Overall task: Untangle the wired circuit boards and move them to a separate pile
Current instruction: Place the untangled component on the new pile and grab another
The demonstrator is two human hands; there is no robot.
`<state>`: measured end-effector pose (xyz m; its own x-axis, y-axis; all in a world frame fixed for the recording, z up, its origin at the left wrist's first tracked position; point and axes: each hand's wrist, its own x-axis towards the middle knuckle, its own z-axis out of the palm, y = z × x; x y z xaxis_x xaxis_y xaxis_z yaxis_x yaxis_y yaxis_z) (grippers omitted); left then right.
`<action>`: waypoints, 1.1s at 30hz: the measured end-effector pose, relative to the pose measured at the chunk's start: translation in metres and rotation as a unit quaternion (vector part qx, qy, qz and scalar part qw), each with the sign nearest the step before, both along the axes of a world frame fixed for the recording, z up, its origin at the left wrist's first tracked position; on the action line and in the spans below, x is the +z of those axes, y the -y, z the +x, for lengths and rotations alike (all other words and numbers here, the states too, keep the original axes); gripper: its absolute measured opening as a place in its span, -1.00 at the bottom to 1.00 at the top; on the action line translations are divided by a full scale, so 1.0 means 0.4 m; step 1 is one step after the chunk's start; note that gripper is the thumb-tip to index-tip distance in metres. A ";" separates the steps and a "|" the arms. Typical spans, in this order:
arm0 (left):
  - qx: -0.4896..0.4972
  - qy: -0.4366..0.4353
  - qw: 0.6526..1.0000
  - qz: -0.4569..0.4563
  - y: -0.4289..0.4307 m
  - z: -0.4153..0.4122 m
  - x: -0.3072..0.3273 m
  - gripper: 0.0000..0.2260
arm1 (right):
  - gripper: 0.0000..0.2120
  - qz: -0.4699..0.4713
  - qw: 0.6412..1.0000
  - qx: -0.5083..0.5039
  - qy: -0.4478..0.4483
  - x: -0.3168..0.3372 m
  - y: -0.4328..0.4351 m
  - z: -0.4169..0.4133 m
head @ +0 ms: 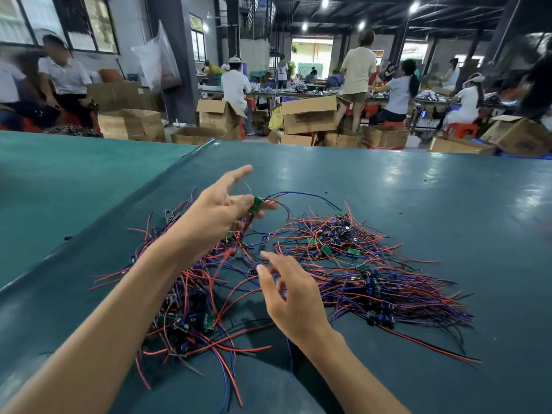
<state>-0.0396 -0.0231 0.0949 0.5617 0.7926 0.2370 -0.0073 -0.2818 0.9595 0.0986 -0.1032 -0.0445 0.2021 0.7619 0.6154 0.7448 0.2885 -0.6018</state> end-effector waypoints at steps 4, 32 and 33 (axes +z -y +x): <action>-0.062 0.146 0.978 -0.135 0.036 0.012 -0.047 -0.57 | -0.59 -0.051 0.993 0.078 -0.068 -0.002 -0.008 -0.013; 0.105 0.009 0.926 0.364 0.100 0.017 -0.138 -0.32 | -0.83 0.011 0.883 0.256 -0.392 0.048 0.010 0.024; 0.107 0.003 0.934 0.341 0.103 0.018 -0.149 -0.32 | -0.85 0.015 0.868 0.264 -0.421 0.047 0.012 0.028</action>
<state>-0.0326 -0.0643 0.0355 0.4054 0.5491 0.7309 0.1140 -0.8236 0.5556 0.1099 -0.1078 -0.0257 0.2166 0.8714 0.4401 -0.1952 0.4804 -0.8551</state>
